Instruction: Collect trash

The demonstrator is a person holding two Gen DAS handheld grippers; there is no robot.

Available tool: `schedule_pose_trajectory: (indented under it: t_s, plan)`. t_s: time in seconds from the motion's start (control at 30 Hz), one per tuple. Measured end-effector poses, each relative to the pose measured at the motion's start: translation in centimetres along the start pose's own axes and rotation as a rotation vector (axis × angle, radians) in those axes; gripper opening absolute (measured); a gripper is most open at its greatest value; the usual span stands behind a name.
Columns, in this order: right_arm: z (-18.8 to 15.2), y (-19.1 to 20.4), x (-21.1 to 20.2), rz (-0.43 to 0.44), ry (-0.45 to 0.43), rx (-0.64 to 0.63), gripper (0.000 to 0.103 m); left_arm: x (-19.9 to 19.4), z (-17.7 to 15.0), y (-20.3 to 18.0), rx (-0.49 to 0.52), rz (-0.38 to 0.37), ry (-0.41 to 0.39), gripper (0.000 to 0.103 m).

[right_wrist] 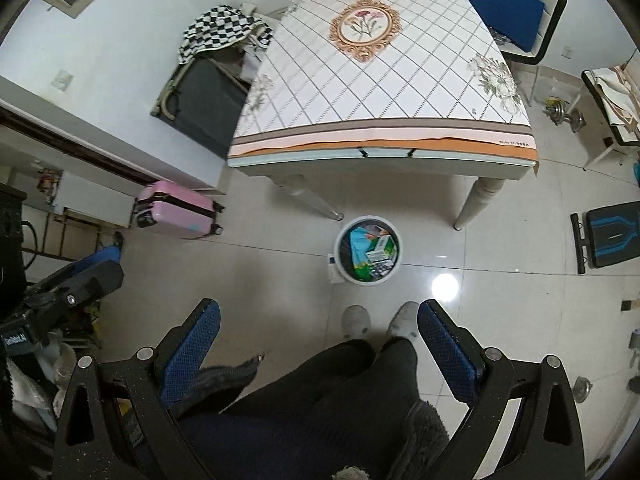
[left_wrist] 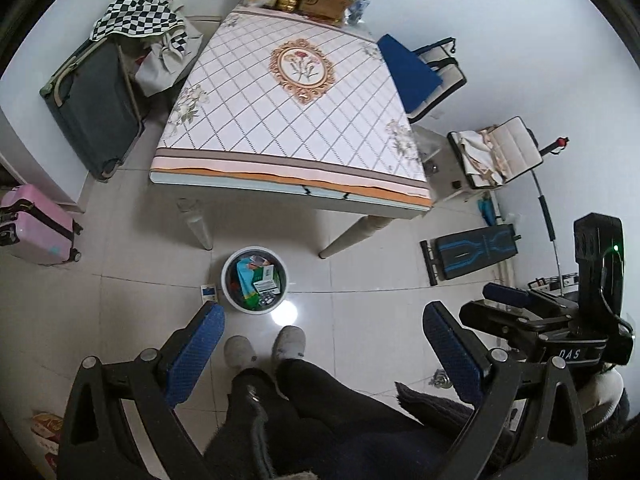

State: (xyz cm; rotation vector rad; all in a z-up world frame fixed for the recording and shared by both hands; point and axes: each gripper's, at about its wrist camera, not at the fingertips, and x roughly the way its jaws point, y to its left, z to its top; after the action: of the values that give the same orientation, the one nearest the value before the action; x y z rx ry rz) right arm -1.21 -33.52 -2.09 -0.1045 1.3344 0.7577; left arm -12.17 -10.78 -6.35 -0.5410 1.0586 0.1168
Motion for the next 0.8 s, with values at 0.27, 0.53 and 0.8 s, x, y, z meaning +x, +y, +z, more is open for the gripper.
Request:
schedule_pose_trajectory:
  t_s: [0.27,0.53,0.8]
  plan:
    - [-0.4,1.1,-1.6,0.034,0.001,-0.011,0.103,-1.4,-0.6,-0.6,-0.013,-0.021,-0.009,0.102]
    - [-0.6,1.3,-1.8,0.041,0.015,-0.015,0.103,-1.9,-1.0,-0.8,-0.029,-0.026,-0.014,0.102]
    - [-0.6,1.1,-1.8,0.047,0.025,-0.013,0.103,-1.7,-1.1,-0.8,-0.031,-0.029,-0.016,0.103]
